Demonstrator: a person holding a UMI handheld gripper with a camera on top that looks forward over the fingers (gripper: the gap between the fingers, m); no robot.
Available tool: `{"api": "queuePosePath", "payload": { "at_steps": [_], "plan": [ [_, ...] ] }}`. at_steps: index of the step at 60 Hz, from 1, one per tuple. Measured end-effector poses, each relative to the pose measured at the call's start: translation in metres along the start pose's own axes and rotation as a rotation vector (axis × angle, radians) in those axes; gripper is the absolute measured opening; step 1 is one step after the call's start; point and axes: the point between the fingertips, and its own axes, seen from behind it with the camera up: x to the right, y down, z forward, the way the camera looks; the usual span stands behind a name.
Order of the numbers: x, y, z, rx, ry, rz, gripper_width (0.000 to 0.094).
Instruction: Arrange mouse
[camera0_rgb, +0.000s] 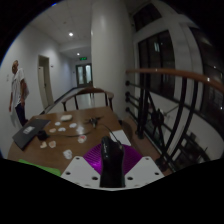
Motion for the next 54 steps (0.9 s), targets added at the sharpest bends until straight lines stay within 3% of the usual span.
{"api": "queuePosePath", "payload": {
  "at_steps": [8, 15, 20, 22, 29, 36, 39, 49, 54],
  "plan": [
    [-0.078, -0.067, -0.094, 0.136, -0.056, -0.061, 0.0235],
    [-0.168, -0.070, -0.146, 0.179, -0.142, -0.059, 0.0251],
    [-0.229, -0.051, -0.142, 0.138, -0.175, -0.097, 0.0252],
    [-0.233, -0.011, -0.153, 0.115, -0.181, -0.124, 0.0253],
    [-0.271, 0.067, -0.132, -0.036, -0.202, -0.165, 0.0253],
    [-0.275, 0.108, -0.118, -0.134, -0.176, -0.196, 0.0275],
    [-0.274, 0.108, -0.117, -0.103, -0.173, -0.189, 0.0256],
    [-0.274, 0.119, -0.124, -0.208, -0.245, -0.186, 0.0515],
    [-0.271, 0.114, -0.147, -0.222, -0.327, -0.186, 0.0771]
  ]
}}
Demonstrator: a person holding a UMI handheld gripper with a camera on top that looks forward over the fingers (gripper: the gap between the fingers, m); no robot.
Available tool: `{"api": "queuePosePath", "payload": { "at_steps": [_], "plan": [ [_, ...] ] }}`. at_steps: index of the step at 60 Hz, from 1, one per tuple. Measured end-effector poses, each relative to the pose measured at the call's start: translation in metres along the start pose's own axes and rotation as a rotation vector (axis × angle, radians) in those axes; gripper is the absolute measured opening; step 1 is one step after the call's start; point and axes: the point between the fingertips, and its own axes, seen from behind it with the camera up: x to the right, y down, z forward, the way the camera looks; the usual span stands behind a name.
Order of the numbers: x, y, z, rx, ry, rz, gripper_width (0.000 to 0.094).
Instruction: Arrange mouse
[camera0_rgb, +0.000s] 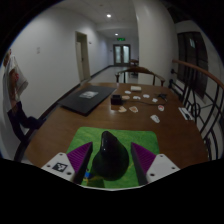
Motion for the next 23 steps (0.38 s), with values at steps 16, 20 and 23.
{"api": "queuePosePath", "payload": {
  "at_steps": [16, 20, 23],
  "plan": [
    [0.062, 0.013, -0.114, 0.046, -0.013, -0.006, 0.0849],
    [0.081, 0.024, -0.133, 0.047, -0.012, 0.032, 0.0851],
    [0.096, 0.035, -0.146, 0.034, -0.020, 0.056, 0.0849]
  ]
}}
